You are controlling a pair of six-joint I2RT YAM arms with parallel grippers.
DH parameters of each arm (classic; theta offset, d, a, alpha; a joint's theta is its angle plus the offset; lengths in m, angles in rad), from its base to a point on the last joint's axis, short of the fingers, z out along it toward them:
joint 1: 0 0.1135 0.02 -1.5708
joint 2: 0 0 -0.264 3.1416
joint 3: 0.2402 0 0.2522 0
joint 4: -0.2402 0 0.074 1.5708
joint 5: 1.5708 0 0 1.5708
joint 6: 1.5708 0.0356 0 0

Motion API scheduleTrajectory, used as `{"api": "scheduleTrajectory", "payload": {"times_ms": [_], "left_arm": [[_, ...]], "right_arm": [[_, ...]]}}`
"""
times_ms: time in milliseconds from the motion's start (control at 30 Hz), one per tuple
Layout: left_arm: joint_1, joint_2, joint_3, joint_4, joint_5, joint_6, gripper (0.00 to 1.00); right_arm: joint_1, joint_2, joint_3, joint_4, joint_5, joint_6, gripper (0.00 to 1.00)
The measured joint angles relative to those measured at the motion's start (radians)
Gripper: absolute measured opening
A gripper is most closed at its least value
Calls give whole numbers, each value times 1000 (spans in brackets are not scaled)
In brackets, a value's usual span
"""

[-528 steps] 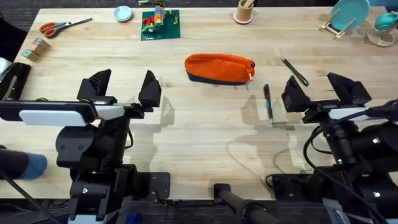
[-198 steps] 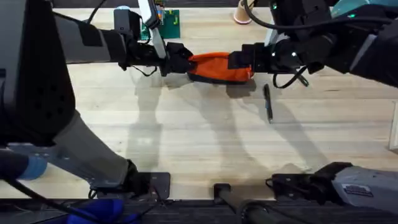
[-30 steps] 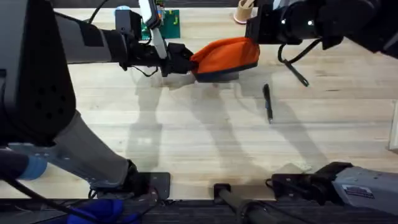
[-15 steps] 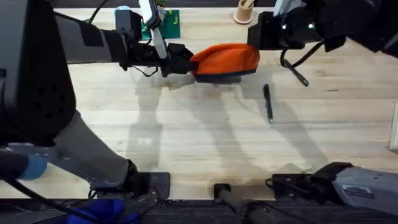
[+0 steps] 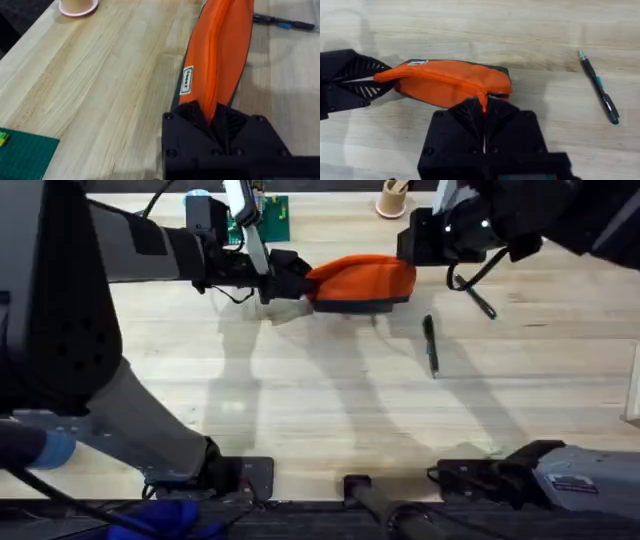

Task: Unzip the bag, pick up the pens from the table one at a time and place them inside, then zip the bag closed.

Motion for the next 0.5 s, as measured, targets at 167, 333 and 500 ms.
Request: {"api": "scheduleTrajectory", "payload": {"times_ms": [167, 333, 500], "left_arm": [[0, 0, 0, -3, 0, 0, 43], [0, 0, 0, -3, 0, 0, 43], [0, 0, 0, -3, -2, 0, 43]], "right_arm": [[0, 1, 0, -1, 3, 0, 32], [0, 1, 1, 0, 3, 0, 32], [0, 1, 0, 36, 3, 0, 32]]}}
